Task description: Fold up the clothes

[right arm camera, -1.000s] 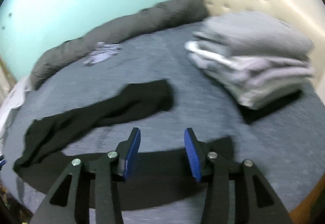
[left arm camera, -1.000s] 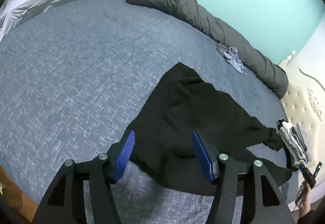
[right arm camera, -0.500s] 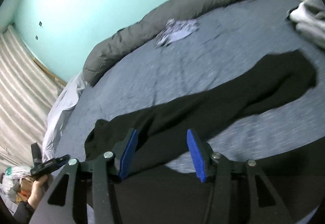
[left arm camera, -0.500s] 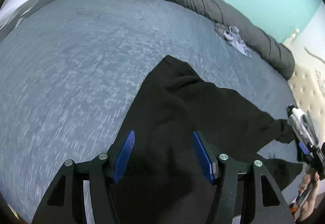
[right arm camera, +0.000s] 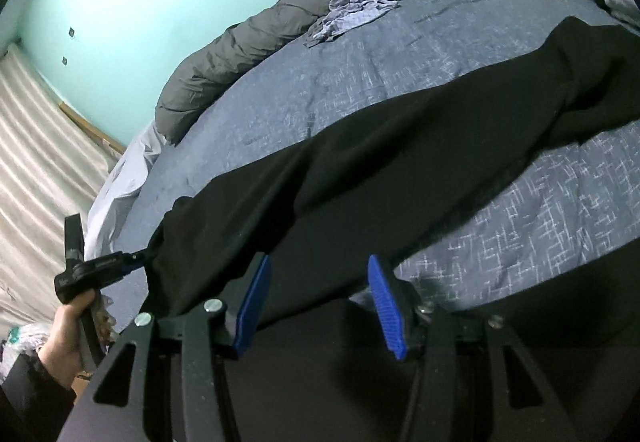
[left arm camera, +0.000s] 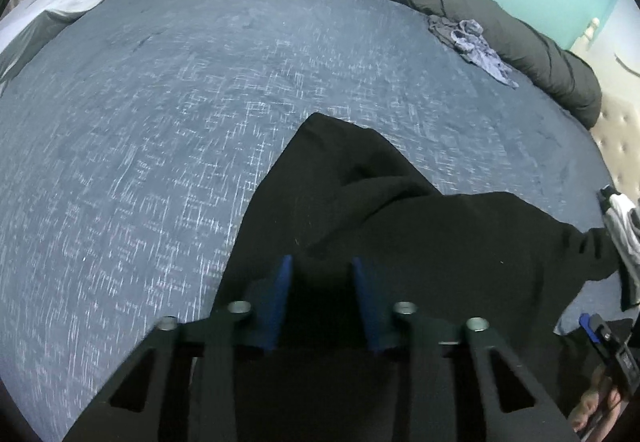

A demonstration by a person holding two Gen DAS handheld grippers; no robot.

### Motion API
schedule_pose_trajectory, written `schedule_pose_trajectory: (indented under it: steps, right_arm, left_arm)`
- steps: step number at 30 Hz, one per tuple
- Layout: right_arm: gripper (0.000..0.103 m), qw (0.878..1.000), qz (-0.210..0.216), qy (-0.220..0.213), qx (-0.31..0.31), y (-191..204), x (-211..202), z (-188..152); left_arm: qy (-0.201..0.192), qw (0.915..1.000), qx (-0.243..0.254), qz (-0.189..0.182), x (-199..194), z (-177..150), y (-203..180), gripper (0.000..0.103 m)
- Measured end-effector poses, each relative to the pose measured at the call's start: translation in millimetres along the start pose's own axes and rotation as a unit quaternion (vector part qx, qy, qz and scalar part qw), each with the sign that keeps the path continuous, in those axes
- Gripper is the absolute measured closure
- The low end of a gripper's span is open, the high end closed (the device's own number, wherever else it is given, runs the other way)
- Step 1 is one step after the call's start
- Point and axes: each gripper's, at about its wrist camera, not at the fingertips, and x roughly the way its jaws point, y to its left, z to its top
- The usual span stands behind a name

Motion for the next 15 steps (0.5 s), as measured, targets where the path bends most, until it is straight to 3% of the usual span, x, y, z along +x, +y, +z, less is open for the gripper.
schedule_pose_trajectory:
  steps: [2,5,9,15]
  right_arm:
    - [0.051,1.0,-0.001,0.003,-0.01,0.7,3.6,-2.5]
    - [0.051,1.0,0.0,0.009,0.001,-3.9,6.2,-4.1]
    - [0.051,1.0,0.014,-0.006,0.003,-2.5,-3.5,0.0]
    - [0.051,0.999,0.014,-0.03,-0.022,3.2,-11.2,3.5]
  left_arm:
    - [-0.001,1.0,0.005,0.004,2.5,2.3,-2.3,0.097]
    - [-0.006,0.9998,0.016,0.008,-0.1,4.2,-6.3,0.097]
    - [-0.04,0.9991,0.008,0.011,-18.0,15.0,-5.0,0.098]
    - [-0.081,0.9965,-0.019,0.006,-34.0,53.6,-3.0,0.099]
